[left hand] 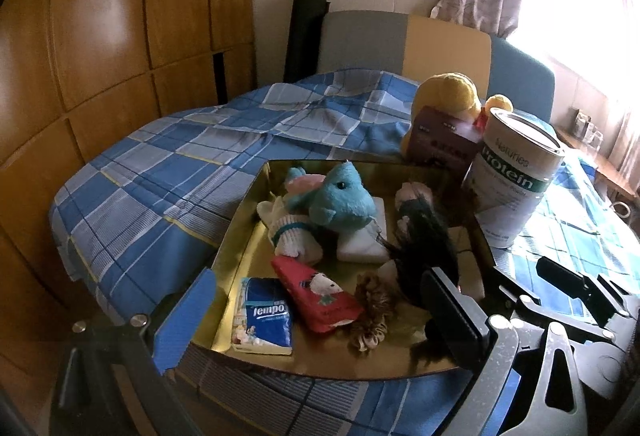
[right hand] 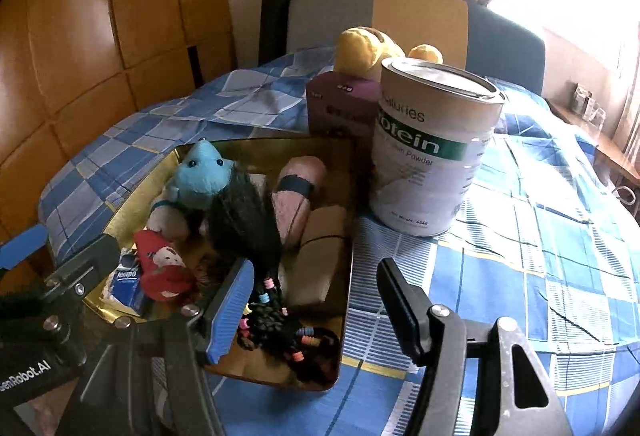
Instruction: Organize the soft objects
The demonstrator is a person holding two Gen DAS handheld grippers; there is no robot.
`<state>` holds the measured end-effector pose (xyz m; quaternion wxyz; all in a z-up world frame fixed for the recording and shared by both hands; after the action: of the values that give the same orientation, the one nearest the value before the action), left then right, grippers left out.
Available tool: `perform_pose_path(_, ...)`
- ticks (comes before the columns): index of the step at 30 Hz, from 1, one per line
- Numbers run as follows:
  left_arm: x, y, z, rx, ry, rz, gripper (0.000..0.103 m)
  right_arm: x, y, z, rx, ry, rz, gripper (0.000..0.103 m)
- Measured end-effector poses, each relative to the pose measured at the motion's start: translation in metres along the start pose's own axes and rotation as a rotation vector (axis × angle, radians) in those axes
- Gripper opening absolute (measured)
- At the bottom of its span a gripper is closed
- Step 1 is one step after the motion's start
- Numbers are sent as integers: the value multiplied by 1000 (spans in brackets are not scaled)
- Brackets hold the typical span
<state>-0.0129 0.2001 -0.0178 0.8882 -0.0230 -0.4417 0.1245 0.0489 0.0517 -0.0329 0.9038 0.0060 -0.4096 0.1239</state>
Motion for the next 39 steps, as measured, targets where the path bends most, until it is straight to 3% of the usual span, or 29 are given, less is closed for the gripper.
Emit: perform_pose_path(39, 2, 9, 6, 10, -17, 23, 103, -4, -1, 0, -3, 14, -1, 65)
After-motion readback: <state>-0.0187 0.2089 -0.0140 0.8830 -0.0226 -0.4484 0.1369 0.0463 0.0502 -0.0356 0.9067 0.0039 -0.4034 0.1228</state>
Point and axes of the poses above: each gripper's, at about its wrist camera, not at the fingertips, and z roughly against the way its jaws point, y to its left, x to its top, the point moved 5 cm from there along -z, roughly the way its jaws point, and after that the axes turned 11 degrees about -x, right-handed, at the moved point
